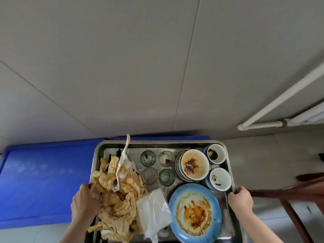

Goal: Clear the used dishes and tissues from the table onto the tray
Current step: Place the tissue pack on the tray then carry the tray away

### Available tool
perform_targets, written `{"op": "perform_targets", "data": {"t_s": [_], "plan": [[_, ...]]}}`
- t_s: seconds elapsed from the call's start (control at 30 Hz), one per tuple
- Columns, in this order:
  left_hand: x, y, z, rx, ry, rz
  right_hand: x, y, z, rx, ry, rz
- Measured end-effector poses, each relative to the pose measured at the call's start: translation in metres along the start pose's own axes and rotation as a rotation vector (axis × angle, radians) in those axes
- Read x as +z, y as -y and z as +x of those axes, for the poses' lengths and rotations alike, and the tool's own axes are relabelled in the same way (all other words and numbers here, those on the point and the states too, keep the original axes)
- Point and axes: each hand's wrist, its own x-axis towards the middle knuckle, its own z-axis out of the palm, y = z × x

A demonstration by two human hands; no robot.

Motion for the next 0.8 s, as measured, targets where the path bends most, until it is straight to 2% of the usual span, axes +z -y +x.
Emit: {"op": "perform_targets", "data": {"t_s": [0.3,0.8], "plan": [[0.075,-0.011,0.05,-0.005,0.012,0.005,0.061,-0.005,0.067,0.001,0.002,0.0],[0.111,-0.021,0.093,-0.001,0.025,0.041,0.097,0.001,0.099,-0.009,0.015,0.017]]}}
